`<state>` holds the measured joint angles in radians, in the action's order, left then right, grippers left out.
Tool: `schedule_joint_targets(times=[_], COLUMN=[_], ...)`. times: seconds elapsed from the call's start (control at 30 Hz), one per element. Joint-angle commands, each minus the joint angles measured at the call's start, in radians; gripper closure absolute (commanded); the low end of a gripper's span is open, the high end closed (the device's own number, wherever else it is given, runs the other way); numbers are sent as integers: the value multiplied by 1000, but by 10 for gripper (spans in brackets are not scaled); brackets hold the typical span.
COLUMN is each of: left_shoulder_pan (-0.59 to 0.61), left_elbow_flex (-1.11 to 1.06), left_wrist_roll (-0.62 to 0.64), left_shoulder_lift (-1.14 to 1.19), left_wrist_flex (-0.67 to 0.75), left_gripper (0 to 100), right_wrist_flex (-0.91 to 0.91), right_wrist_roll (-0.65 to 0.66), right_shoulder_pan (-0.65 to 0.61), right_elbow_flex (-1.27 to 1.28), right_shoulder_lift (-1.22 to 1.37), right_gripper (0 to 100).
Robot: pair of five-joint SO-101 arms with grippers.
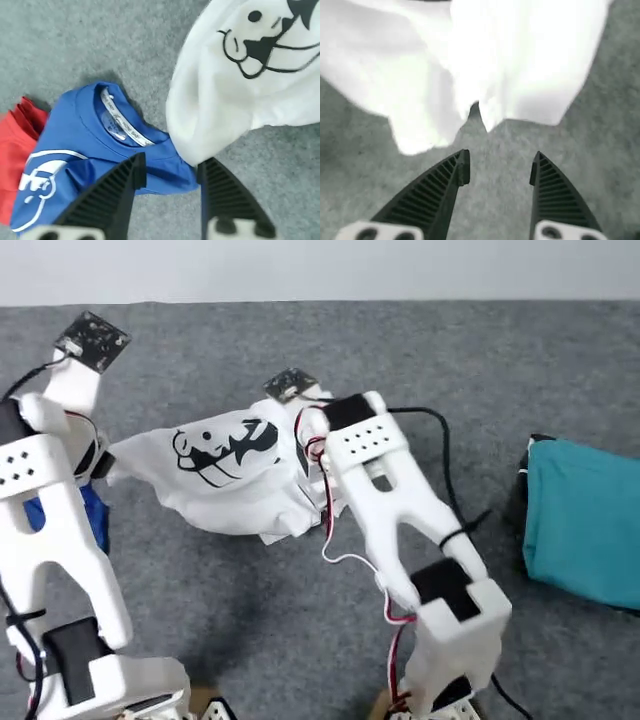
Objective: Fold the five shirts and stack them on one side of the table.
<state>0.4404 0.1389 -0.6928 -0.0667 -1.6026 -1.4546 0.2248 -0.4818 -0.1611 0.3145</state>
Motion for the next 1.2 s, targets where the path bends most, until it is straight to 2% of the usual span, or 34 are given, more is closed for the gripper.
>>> schedule_joint_targets(times=[0.0, 0.27, 0.6, 0.67, 0.73, 0.83, 1.0, 1.17], left_shoulder_pan=[23, 46, 46, 46, 48, 58, 98, 135], left_elbow_flex=[-10, -18, -18, -18, -18, -8, 53, 61], left_wrist_roll=[-3, -3, 40, 40, 40, 40, 40, 41], left_shoulder_lift=[-32, -32, -32, -32, -38, -43, -97, -259], left_wrist_flex=[0, -2, -2, -3, -3, -5, -8, -3], left_gripper=[830, 830, 830, 830, 830, 834, 906, 916], right_wrist_flex=[53, 65, -111, -154, -208, -306, -343, -343], right_wrist_roll=[-5, -5, -3, -3, 0, 54, 72, 132], right_shoulder_pan=[-10, -7, 8, 22, 42, 58, 99, 117], right_elbow_flex=[-14, -175, -574, -652, -736, -864, -971, -987], right_shoulder_lift=[45, 243, 576, 622, 657, 685, 647, 519], right_gripper=[789, 789, 795, 826, 902, 993, 988, 988])
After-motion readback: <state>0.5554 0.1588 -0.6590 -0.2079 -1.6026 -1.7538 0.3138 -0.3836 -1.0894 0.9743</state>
